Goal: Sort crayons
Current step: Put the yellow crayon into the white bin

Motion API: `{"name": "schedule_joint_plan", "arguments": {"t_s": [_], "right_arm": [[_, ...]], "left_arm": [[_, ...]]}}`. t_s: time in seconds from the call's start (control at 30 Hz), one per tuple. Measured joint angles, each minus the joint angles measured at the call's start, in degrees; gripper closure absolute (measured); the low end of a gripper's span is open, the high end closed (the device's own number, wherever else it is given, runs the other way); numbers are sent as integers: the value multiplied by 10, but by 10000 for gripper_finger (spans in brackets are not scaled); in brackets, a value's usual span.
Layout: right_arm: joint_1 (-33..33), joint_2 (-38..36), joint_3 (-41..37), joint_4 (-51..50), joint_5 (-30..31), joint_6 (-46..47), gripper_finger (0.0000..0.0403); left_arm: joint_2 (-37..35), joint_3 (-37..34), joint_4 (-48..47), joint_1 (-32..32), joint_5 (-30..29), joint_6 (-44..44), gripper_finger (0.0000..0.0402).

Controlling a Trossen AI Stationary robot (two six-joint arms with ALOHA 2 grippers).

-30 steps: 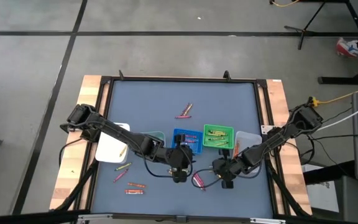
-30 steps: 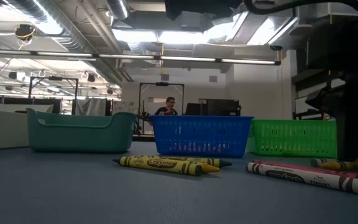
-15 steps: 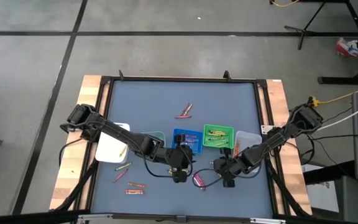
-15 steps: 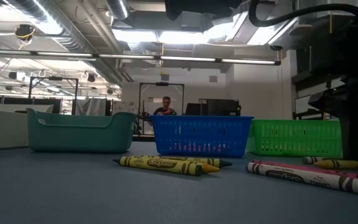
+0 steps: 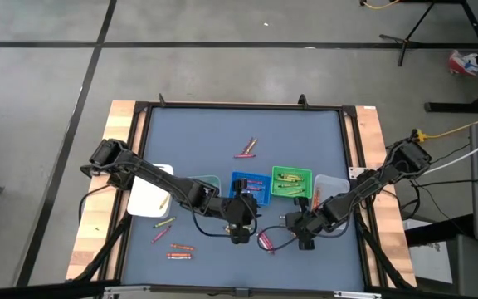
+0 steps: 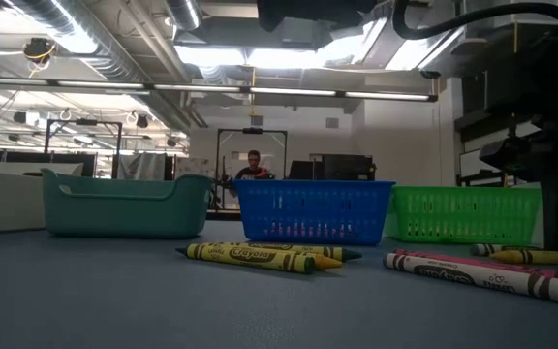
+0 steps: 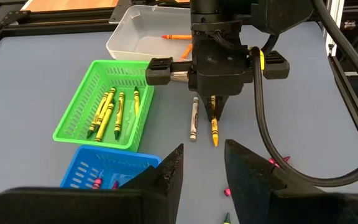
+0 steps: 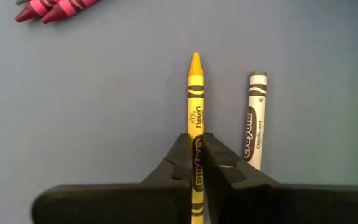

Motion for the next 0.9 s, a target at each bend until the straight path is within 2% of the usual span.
{"name": "schedule_joint_plan", "arguments": {"t_s": [0.2, 0.57, 0.77, 0.9], "right_arm": [[0, 0, 0, 4, -1, 1, 375], [0, 1, -1, 80, -3, 2, 371], [0, 1, -1, 137, 3, 0, 371], [0, 1, -1, 168, 40, -10, 370]], "left_arm": [[0, 0, 0, 0, 0, 0, 301], [-1, 0, -3, -16, 16, 0, 301], [-22, 0, -49, -39, 19, 0, 301], [-41, 1, -91, -61, 21, -9, 301]]}}
